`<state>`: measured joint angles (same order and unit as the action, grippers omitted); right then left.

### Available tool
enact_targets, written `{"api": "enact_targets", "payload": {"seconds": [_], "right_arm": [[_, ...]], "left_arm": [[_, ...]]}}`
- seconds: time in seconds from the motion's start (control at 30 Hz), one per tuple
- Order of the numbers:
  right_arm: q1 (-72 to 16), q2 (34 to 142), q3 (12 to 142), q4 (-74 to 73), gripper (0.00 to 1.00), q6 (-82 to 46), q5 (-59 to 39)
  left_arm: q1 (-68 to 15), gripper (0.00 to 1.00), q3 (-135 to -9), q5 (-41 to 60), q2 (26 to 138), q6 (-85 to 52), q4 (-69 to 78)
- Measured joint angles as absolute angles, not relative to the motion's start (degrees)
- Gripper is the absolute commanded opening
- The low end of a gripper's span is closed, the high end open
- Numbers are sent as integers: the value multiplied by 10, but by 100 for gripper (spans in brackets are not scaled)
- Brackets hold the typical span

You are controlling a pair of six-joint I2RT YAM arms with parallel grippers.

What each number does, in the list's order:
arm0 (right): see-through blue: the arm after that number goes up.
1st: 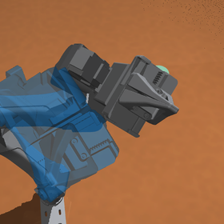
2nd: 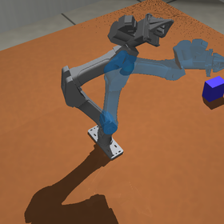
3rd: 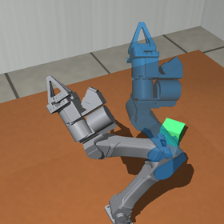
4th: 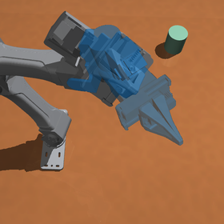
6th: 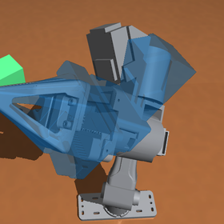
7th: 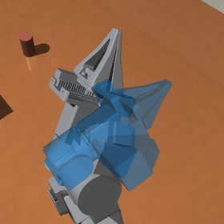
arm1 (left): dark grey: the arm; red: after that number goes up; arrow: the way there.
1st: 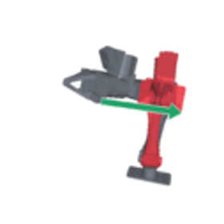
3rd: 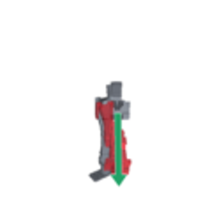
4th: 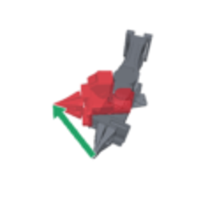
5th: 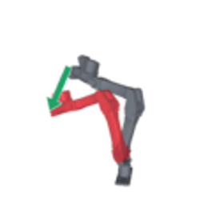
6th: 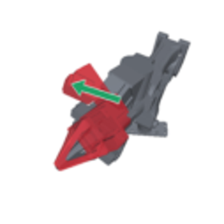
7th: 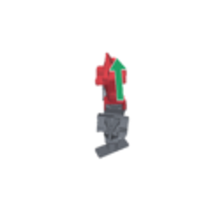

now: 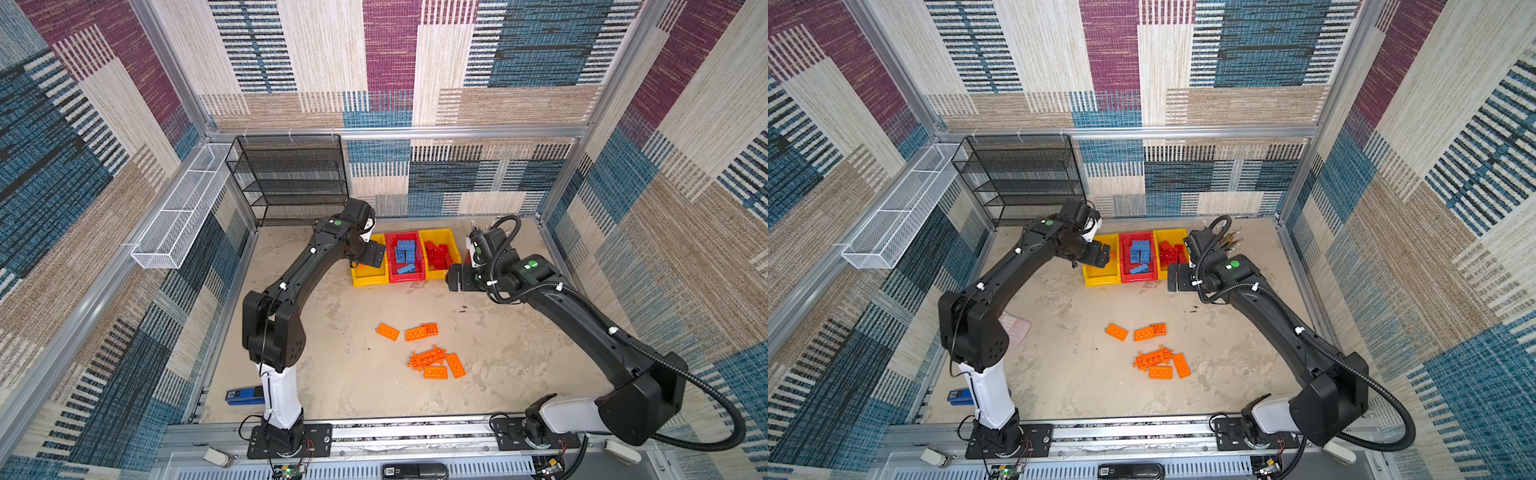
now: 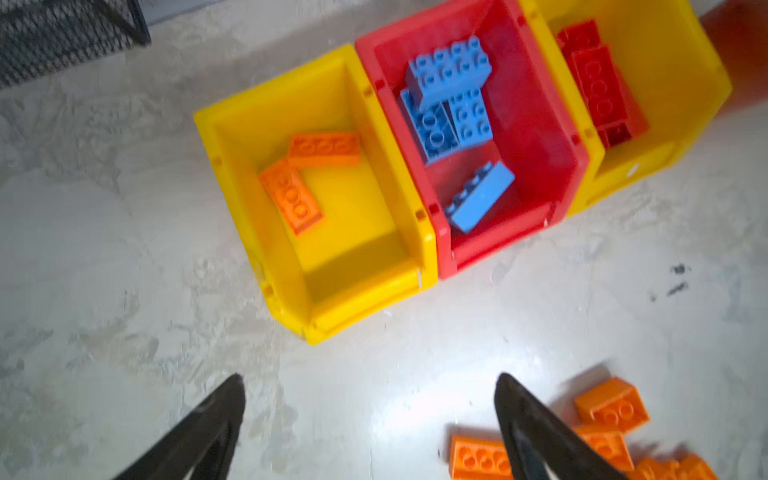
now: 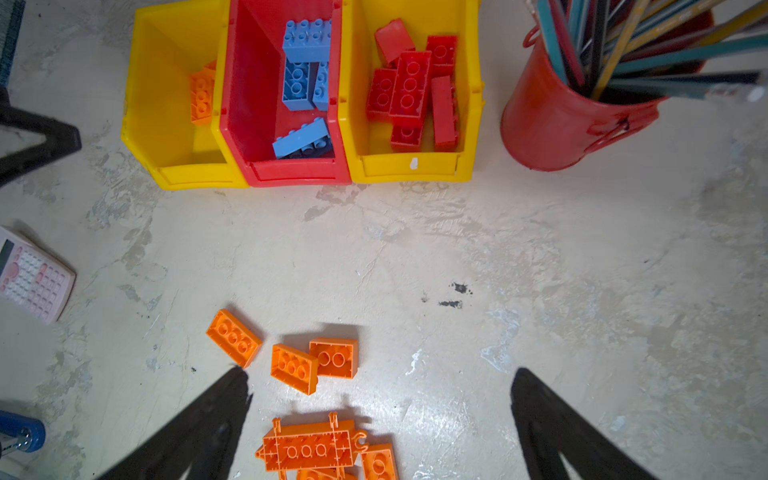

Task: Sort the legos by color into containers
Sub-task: 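Open the left gripper and move it back toward the orange bricks, then lower the left gripper and close it on an orange 2x3 brick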

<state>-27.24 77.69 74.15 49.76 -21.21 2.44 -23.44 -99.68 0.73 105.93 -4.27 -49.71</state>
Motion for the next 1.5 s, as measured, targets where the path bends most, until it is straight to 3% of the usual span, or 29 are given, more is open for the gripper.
{"api": "enact_targets", "payload": {"seconds": [0.43,0.57,0.93,1.5], "right_arm": [[-286,687,642,474,99,-253,-35],[-298,676,634,474,99,-268,-48],[-307,628,629,479,99,-295,-39],[-307,594,589,492,99,-323,-25]], "left_arm": [[-303,99,-597,24,780,-72,-425],[-336,100,-524,22,748,-109,-393],[-399,99,-535,1,830,-157,-331],[-413,95,-587,-11,971,-170,-292]]}}
